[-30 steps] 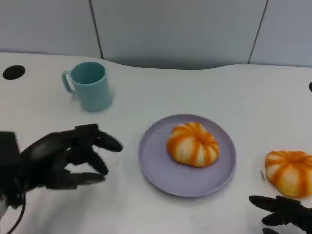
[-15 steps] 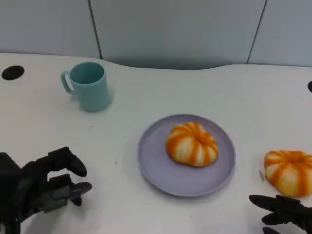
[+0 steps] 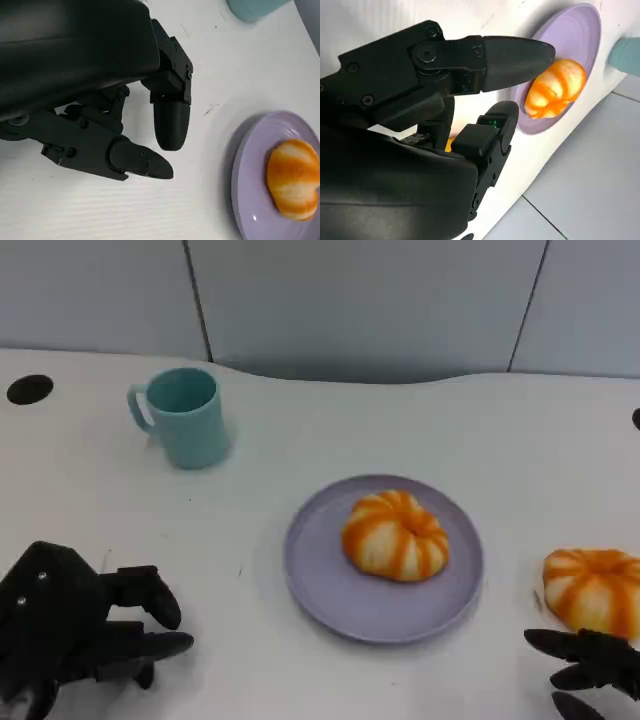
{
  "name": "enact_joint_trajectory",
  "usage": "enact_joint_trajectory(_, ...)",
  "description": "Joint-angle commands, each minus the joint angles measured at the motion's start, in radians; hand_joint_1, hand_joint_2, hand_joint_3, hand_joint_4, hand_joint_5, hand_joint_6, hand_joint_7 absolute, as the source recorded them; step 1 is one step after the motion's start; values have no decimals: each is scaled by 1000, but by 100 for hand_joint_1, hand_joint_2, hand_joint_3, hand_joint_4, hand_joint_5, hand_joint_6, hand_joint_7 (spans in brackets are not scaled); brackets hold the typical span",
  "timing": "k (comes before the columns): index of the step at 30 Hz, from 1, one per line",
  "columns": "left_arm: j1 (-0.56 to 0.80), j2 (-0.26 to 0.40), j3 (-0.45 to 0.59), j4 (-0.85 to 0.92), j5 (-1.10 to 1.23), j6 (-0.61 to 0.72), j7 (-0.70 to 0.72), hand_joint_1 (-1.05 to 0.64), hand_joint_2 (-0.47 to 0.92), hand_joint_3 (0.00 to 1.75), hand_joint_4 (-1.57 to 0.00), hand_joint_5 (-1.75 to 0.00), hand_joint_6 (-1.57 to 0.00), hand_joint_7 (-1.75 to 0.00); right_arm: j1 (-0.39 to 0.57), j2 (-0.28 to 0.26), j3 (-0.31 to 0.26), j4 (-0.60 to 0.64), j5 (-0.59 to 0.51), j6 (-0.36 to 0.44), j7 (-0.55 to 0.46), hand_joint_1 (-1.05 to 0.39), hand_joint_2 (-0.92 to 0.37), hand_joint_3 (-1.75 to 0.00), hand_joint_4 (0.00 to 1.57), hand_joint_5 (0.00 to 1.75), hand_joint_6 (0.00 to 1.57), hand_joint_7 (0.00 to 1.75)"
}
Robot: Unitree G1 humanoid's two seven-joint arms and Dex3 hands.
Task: Grasp the bread from the table and place it into the plate.
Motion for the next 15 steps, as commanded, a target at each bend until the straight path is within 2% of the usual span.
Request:
enact_joint_trajectory(1, -25, 5, -16, 43, 31, 41, 18, -29, 92, 5, -72, -175, -60, -175, -35, -17, -10, 55, -1, -20, -8, -40, -92, -48, 48, 101, 77, 9)
enact_joint_trajectory(11, -74, 1, -32, 100, 56, 28, 21, -34, 92, 4, -77, -175, -64, -175, -74, -21, -18, 98, 13, -24, -2, -42, -92, -46, 48, 103, 78, 9)
enact_joint_trajectory(15, -70, 5, -38, 91, 68, 26, 29, -34, 92, 3, -77, -175, -63, -175, -80, -25, -20, 104, 7, -23, -4, -43, -92, -47, 48, 110, 77, 9)
